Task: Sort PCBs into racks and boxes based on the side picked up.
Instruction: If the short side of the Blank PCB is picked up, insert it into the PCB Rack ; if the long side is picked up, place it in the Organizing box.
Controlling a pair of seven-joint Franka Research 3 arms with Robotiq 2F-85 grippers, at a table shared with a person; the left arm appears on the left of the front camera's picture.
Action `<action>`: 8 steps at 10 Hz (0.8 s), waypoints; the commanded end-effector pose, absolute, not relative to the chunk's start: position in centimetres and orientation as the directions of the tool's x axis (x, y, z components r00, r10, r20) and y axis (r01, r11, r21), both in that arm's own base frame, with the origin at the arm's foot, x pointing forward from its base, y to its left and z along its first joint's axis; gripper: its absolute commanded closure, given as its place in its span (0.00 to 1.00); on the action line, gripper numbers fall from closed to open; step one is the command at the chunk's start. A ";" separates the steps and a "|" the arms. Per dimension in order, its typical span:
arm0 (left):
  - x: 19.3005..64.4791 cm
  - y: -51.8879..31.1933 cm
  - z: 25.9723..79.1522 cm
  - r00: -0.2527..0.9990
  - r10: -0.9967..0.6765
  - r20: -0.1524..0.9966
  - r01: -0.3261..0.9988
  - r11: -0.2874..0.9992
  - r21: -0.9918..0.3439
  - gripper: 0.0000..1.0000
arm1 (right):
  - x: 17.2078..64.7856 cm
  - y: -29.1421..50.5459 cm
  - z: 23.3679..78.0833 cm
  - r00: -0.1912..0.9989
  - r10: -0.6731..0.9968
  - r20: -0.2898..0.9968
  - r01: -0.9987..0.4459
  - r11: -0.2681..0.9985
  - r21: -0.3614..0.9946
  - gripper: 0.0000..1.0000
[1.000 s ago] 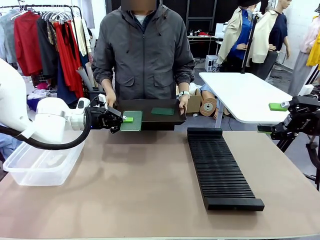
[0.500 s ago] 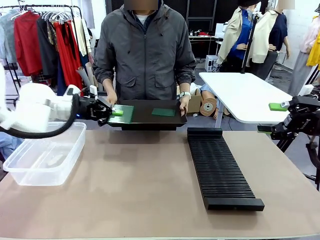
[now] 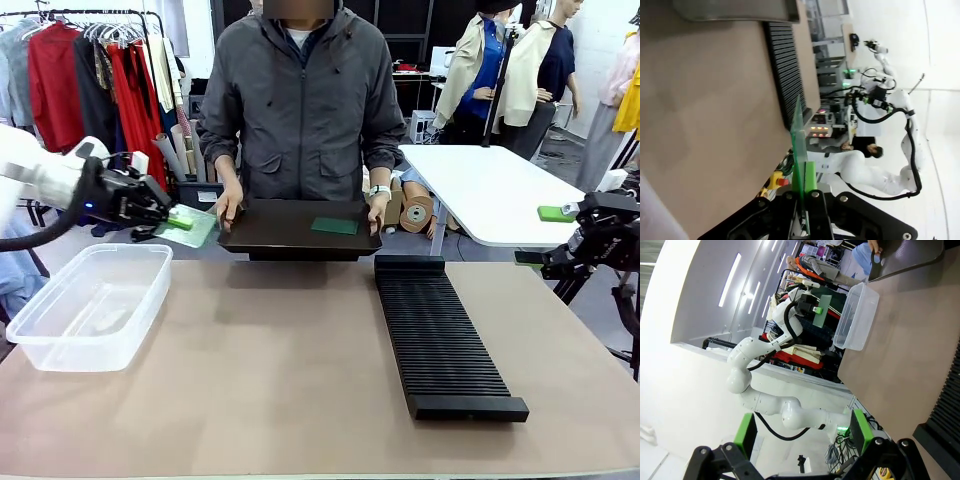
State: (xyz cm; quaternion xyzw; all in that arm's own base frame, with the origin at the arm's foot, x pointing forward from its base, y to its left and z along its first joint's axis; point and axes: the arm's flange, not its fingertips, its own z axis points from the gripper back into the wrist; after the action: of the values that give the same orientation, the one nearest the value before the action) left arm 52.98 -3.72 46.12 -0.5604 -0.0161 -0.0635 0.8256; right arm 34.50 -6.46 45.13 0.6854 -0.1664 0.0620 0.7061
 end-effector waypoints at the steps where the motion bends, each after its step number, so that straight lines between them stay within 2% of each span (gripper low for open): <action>1: 51.3 -1.6 47.6 0.993 -0.101 0.065 0.104 0.459 -0.882 1.00 | 34.4 -6.5 45.3 0.936 -0.142 0.323 -0.320 0.045 0.946 0.00; 4: 49.9 0.9 48.9 0.980 -0.155 0.126 0.197 0.655 -0.729 1.00 | 34.4 -6.5 45.3 0.936 -0.142 0.323 -0.320 0.045 0.946 0.00; 8: 49.9 2.2 47.6 0.993 -0.097 0.066 0.117 0.824 -0.555 1.00 | 34.4 -6.5 45.3 0.936 -0.142 0.323 -0.320 0.045 0.946 0.00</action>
State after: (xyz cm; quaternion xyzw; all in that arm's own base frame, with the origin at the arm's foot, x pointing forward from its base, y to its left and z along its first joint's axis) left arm 50.36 2.75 48.05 -0.3170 -0.0188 -0.0859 0.9444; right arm 34.50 -6.46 45.13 0.6856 -0.1663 0.0621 0.7061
